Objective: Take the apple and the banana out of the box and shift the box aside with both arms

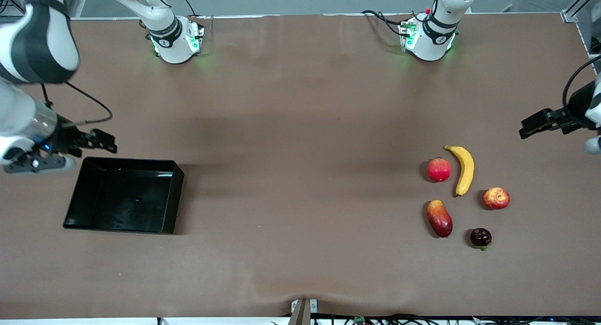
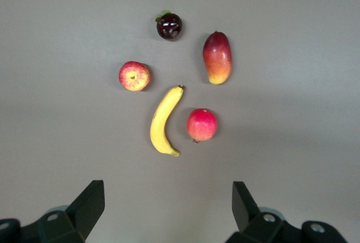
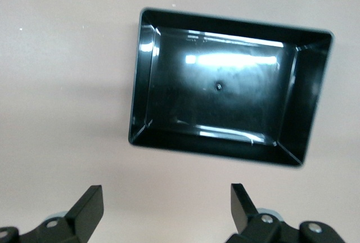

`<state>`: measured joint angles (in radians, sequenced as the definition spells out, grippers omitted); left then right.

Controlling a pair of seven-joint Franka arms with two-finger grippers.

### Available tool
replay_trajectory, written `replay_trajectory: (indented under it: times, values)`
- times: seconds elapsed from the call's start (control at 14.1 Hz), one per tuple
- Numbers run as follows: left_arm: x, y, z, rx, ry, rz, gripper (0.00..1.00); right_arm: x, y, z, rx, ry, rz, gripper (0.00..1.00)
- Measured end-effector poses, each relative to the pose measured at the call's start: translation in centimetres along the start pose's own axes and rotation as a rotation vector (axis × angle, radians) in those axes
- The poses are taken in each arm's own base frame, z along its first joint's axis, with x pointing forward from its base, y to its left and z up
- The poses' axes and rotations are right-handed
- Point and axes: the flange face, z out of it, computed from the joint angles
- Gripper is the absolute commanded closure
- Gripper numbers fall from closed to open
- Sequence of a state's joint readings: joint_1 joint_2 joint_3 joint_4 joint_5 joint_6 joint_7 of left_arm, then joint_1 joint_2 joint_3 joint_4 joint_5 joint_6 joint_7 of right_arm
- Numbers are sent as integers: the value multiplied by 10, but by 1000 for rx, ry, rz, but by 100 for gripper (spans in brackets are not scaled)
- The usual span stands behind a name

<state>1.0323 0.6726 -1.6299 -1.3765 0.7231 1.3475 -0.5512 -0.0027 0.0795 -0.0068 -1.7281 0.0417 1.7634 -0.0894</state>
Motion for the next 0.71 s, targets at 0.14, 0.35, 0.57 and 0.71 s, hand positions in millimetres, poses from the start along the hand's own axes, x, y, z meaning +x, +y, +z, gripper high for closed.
replay_trajectory:
  times: [0.14, 0.35, 0.57, 0.71]
  values:
    - [2, 24, -2, 50, 7, 1, 0, -18, 7, -24, 1, -7, 39, 0]
    - [4, 47, -6, 85, 1, -27, 0, -39, 14, -51, 2, 0, 77, 0]
    - [3, 70, -5, 90, -22, -75, 0, -54, 12, -66, 4, -29, 119, 0]
    - [-4, 81, -13, 67, -31, -122, 0, -64, 10, -76, 4, -36, 143, 0]
